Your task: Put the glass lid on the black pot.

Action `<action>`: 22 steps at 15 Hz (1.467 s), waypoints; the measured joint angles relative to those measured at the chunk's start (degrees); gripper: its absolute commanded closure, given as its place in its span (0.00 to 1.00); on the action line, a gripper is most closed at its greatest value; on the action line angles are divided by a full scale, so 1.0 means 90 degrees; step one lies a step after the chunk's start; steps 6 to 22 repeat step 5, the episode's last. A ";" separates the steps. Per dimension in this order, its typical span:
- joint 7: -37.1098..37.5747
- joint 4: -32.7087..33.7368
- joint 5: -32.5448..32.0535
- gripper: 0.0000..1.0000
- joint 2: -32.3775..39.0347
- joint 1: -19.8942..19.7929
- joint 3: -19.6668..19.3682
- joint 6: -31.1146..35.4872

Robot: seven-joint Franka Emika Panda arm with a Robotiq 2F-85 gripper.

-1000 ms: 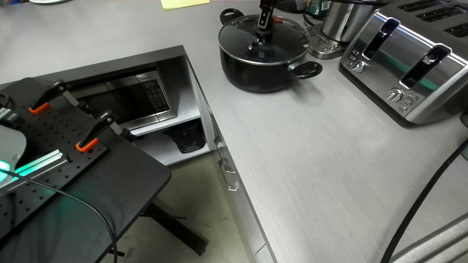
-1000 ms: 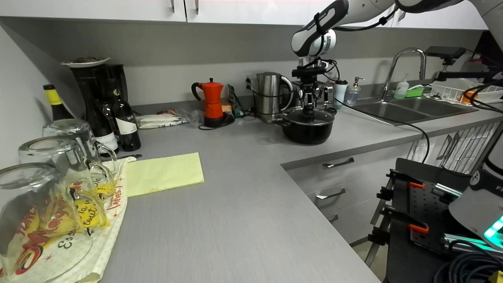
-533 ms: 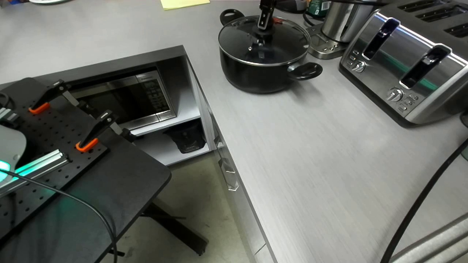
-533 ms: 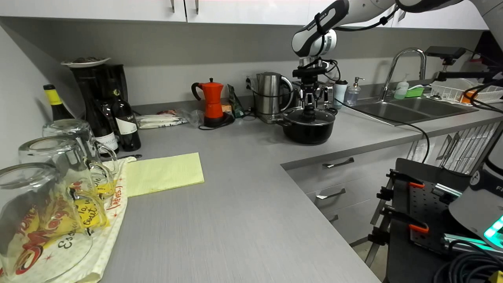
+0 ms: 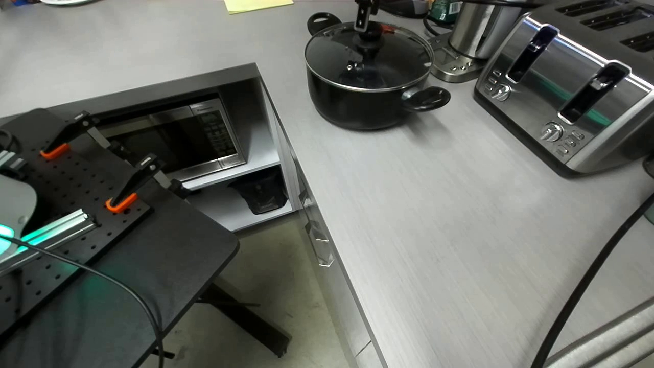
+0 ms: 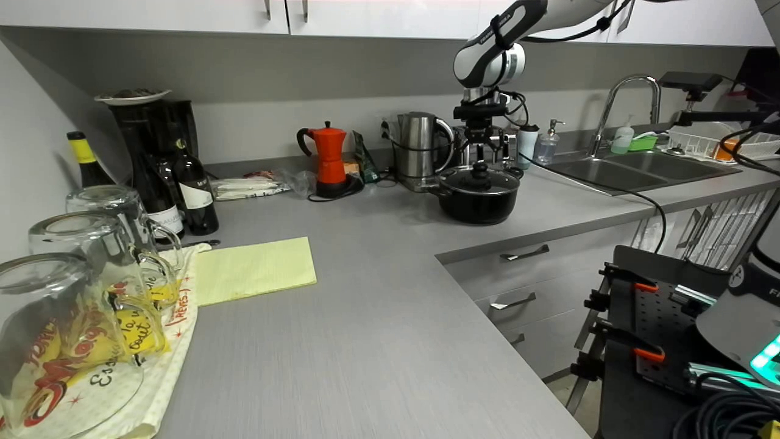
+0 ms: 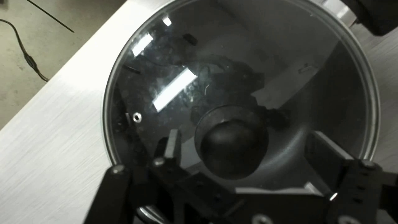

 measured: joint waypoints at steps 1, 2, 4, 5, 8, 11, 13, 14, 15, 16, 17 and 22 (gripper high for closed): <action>-0.0018 -0.0302 -0.0130 0.00 -0.0212 0.0129 0.0000 0.0240; -0.0028 -0.0610 -0.0300 0.00 -0.0439 0.0280 -0.0001 0.0460; -0.0055 -0.1226 -0.0719 0.00 -0.0894 0.0611 0.0004 0.0851; -0.0074 -0.1538 -0.0941 0.00 -0.1123 0.0782 0.0014 0.1028; -0.0074 -0.1538 -0.0941 0.00 -0.1123 0.0782 0.0014 0.1028; -0.0074 -0.1538 -0.0941 0.00 -0.1123 0.0782 0.0014 0.1028; -0.0074 -0.1538 -0.0941 0.00 -0.1123 0.0782 0.0014 0.1028; -0.0074 -0.1538 -0.0941 0.00 -0.1123 0.0782 0.0014 0.1028; -0.0074 -0.1538 -0.0941 0.00 -0.1123 0.0782 0.0014 0.1028; -0.0074 -0.1538 -0.0941 0.00 -0.1123 0.0782 0.0014 0.1028; -0.0074 -0.1538 -0.0941 0.00 -0.1123 0.0782 0.0014 0.1028; -0.0074 -0.1538 -0.0941 0.00 -0.1123 0.0782 0.0014 0.1028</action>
